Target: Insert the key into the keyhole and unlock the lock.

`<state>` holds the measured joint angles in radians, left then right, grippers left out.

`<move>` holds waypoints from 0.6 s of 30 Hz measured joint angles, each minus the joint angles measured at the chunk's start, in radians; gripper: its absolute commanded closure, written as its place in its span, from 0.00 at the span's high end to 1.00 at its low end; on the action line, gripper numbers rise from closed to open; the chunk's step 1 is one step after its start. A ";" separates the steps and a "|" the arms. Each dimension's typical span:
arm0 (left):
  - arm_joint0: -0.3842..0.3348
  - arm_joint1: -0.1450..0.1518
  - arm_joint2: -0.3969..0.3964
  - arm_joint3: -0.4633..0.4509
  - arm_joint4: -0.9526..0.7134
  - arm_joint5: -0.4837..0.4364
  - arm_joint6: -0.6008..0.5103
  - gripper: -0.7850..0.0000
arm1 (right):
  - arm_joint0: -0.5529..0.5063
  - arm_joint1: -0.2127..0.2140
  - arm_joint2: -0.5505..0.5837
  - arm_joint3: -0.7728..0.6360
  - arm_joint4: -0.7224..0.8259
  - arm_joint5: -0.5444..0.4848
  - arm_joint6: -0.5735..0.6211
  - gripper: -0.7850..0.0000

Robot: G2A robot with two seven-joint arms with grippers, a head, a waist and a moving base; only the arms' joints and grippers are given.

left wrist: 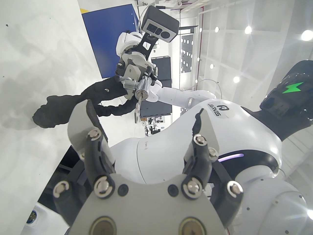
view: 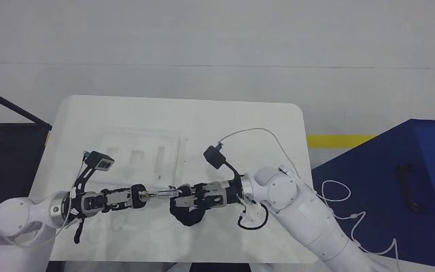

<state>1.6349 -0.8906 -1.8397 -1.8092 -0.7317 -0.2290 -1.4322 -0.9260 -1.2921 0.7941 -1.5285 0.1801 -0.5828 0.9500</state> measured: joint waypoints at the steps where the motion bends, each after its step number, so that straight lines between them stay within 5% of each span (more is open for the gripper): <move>1: 0.001 0.000 0.000 0.000 0.001 -0.003 -0.001 0.06 | 0.001 -0.001 -0.002 0.002 0.002 0.000 -0.002 0.00; 2: 0.002 0.000 0.000 0.000 0.003 -0.004 -0.001 0.00 | 0.002 -0.001 -0.002 0.003 0.003 0.000 -0.003 0.00; 18: 0.017 0.001 0.006 -0.009 0.033 -0.045 -0.014 0.00 | 0.012 -0.010 -0.031 0.009 -0.009 0.018 -0.004 0.00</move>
<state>1.6524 -0.8897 -1.8341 -1.8182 -0.6991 -0.2742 -1.4459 -0.9144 -1.3019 0.7628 -1.5197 0.1714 -0.5650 0.9461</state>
